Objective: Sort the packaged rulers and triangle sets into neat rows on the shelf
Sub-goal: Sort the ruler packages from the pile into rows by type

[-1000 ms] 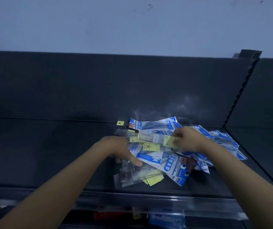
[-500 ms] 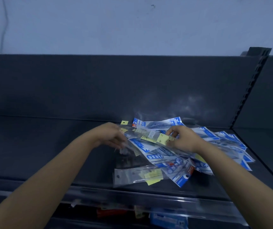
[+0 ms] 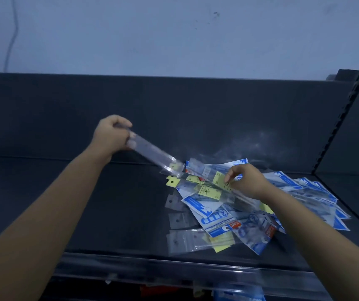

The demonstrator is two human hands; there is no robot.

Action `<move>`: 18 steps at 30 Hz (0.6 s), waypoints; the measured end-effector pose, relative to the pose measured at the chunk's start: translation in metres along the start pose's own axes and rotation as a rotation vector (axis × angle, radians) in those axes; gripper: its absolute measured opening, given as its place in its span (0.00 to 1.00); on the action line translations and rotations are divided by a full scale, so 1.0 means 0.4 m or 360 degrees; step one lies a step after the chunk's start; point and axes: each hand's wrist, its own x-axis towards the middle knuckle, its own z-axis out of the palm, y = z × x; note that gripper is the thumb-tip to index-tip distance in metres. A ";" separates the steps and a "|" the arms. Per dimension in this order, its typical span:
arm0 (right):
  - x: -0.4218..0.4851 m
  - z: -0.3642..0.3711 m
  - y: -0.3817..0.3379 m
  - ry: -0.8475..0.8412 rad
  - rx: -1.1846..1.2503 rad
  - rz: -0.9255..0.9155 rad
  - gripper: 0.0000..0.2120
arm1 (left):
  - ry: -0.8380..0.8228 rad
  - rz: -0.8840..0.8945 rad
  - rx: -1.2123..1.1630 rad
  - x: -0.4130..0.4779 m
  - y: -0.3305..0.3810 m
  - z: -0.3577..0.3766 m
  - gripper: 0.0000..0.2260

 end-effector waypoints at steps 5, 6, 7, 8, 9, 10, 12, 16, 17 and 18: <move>-0.004 -0.005 -0.034 0.0160 0.0825 0.0368 0.09 | -0.0207 -0.0034 -0.0238 -0.011 0.003 0.097 0.09; -0.011 -0.011 -0.036 0.0164 0.0910 0.0435 0.06 | -0.0277 -0.0080 -0.0283 -0.020 -0.004 0.132 0.09; -0.019 -0.016 -0.034 0.0144 0.0950 0.0484 0.07 | -0.0342 -0.0129 -0.0334 -0.031 -0.012 0.169 0.09; -0.030 -0.020 -0.027 0.0126 0.0967 0.0531 0.09 | -0.0407 -0.0172 -0.0381 -0.042 -0.019 0.206 0.08; -0.043 -0.024 -0.017 0.0132 0.0971 0.0576 0.11 | -0.0471 -0.0209 -0.0419 -0.054 -0.024 0.242 0.08; -0.057 -0.028 -0.004 0.0174 0.0987 0.0622 0.12 | -0.0531 -0.0240 -0.0447 -0.066 -0.029 0.278 0.07; -0.089 -0.046 0.030 0.0310 0.1075 0.0705 0.10 | -0.0633 -0.0293 -0.0509 -0.087 -0.032 0.342 0.07; -0.166 -0.130 0.121 0.0405 0.1291 0.0869 0.03 | -0.0883 -0.0340 -0.0546 -0.135 -0.009 0.451 0.05; -0.188 -0.154 0.145 0.0401 0.1318 0.0883 0.02 | -0.0963 -0.0325 -0.0523 -0.147 0.002 0.477 0.05; -0.208 -0.178 0.170 0.0418 0.1342 0.0893 0.03 | -0.1046 -0.0305 -0.0482 -0.158 0.014 0.505 0.07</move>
